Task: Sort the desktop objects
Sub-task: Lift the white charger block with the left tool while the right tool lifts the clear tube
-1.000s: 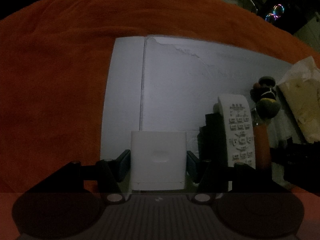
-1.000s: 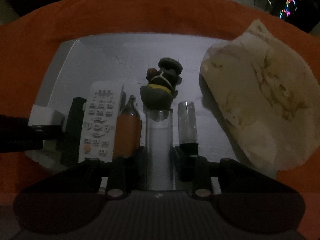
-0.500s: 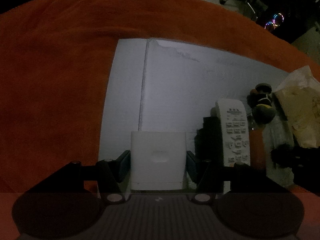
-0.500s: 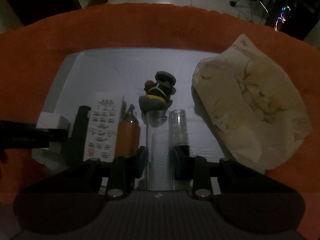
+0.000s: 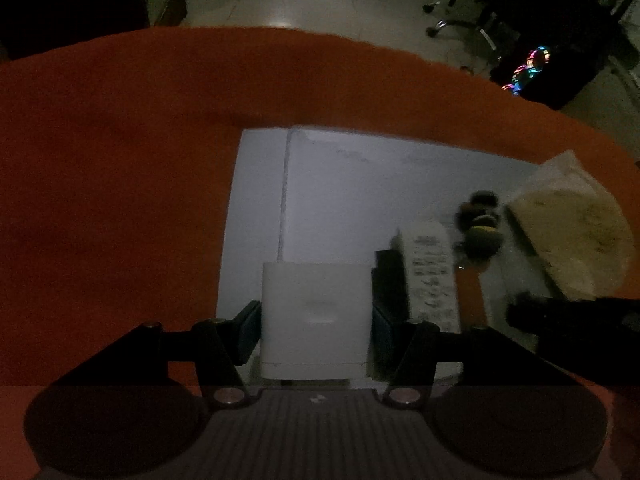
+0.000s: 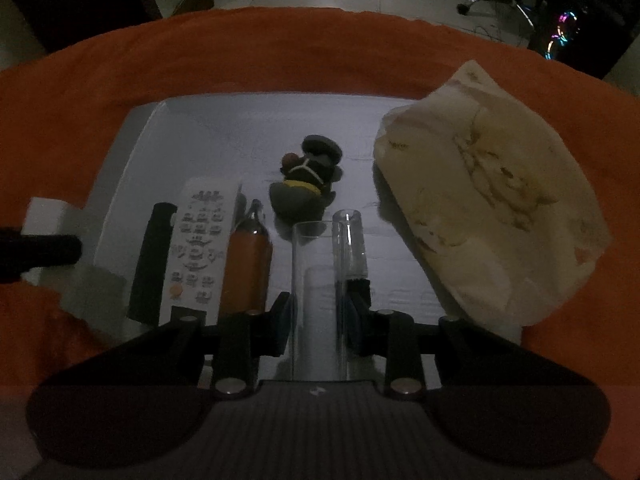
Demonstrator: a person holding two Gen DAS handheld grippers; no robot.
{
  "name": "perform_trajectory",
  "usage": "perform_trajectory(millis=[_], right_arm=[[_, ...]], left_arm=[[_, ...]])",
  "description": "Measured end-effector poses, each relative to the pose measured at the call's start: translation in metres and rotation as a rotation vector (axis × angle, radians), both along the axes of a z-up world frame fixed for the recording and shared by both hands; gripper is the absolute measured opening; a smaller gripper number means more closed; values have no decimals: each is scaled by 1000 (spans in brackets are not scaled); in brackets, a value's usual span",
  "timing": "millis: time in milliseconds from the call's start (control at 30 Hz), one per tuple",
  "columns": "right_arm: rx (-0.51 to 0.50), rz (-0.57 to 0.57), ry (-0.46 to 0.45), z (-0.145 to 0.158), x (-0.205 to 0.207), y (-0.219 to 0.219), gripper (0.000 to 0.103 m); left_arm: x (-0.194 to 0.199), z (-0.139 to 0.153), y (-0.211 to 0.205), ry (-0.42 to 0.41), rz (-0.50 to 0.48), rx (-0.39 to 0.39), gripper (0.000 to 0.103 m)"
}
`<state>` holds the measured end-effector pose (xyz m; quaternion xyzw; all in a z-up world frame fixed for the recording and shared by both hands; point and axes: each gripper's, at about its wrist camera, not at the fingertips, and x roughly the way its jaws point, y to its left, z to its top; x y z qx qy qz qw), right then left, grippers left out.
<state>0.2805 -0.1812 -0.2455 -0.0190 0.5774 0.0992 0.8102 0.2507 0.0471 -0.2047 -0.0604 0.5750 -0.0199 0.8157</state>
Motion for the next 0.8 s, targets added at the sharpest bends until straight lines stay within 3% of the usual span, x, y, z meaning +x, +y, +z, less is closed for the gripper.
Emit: perform_trajectory(millis=[333,800], right_arm=[[15,3,-29,32,-15,-4,32],[50,-28,-171,127,-94,-26,32]], left_arm=[[-43,42,-11,-42,-58,-3,52],[-99,77,-39,-104,-81,-8,52]])
